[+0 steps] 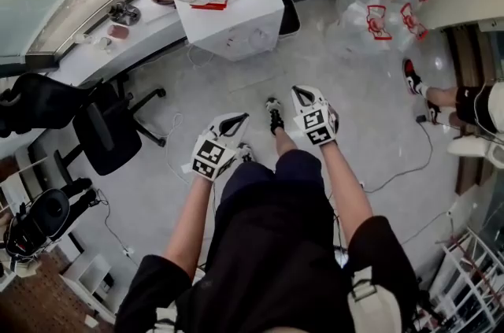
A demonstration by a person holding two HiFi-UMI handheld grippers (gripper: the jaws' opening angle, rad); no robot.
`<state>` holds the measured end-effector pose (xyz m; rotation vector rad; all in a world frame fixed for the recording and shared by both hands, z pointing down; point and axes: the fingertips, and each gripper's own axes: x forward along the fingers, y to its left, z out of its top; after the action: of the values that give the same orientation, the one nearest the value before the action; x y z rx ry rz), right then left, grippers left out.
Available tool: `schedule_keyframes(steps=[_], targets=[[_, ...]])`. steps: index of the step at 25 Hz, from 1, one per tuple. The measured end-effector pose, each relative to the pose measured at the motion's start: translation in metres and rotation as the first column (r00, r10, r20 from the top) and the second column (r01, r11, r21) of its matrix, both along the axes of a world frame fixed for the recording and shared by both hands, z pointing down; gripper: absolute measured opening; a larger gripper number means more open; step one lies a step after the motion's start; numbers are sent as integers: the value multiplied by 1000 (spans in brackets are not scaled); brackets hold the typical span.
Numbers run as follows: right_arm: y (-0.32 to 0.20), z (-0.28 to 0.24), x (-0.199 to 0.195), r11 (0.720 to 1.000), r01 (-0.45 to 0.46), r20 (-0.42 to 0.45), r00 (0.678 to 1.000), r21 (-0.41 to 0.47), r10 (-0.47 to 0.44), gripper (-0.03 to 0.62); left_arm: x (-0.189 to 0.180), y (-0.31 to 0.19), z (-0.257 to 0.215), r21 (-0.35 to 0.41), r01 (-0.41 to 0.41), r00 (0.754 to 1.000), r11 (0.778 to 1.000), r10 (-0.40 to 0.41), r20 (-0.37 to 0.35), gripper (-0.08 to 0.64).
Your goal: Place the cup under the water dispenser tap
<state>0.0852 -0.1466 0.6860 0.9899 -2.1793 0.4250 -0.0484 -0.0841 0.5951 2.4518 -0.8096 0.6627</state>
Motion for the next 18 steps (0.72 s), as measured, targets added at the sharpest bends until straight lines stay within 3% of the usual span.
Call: schedule_keyframes(steps=[7,18], targets=[[40,-63,-30,996,-6,73,997,90,-1,-6,-24,29,-21,32,18,1000,999,-18,-12,-2],[106,-112,-60,989,3,78,997,149,-14,-6,-59,83,-50,86,37,999,996,-35,-27,-2]])
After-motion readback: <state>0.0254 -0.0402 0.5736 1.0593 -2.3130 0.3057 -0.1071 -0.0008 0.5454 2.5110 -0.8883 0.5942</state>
